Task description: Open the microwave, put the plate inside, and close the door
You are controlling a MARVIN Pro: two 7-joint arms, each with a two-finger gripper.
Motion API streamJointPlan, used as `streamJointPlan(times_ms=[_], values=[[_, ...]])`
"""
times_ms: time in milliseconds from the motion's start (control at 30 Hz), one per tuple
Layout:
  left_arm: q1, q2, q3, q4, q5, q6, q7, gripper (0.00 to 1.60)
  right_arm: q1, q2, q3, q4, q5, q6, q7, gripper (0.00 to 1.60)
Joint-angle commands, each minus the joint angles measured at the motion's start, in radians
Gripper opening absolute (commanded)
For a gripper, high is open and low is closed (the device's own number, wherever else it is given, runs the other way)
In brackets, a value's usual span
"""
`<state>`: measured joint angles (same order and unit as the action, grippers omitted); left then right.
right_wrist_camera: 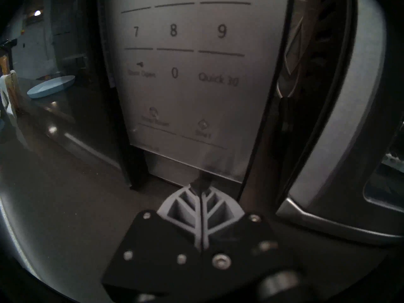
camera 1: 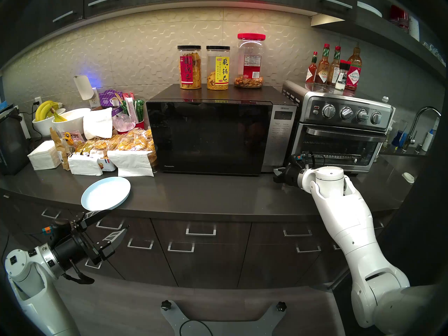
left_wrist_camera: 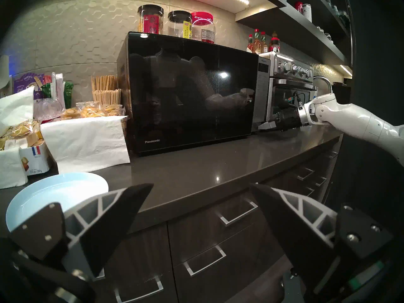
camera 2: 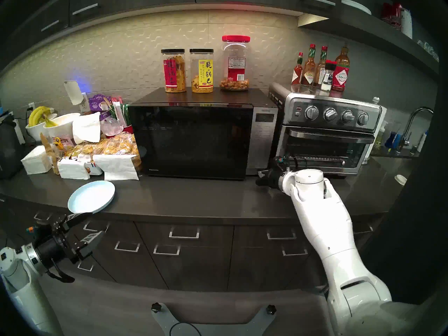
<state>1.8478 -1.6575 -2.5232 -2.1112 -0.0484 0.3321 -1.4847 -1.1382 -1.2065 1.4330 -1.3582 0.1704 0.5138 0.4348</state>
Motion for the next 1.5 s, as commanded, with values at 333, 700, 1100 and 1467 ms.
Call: streamJointPlan(times_ms=[333,700,1100,1467], values=[[0.002,0.002,0.002,-0.010,-0.006,0.000,0.001,1.60,-0.010,0.023,-0.009,-0.059,-0.001,-0.049,0.036,0.00],[0.002,0.002,0.002,-0.010,-0.006,0.000,0.001,1.60,-0.078,0.098,0.007,-0.143,0.024,-0.043,0.152,0.00],[0.002,0.002,0.002,-0.010,-0.006,0.000,0.001,1.60,-0.098,0.120,0.023,-0.162,0.033,-0.059,0.211,0.00],[0.002,0.002,0.002,-0.010,-0.006,0.000,0.001,1.60,-0.115,0.135,0.038,-0.186,0.050,-0.078,0.263,0.00]])
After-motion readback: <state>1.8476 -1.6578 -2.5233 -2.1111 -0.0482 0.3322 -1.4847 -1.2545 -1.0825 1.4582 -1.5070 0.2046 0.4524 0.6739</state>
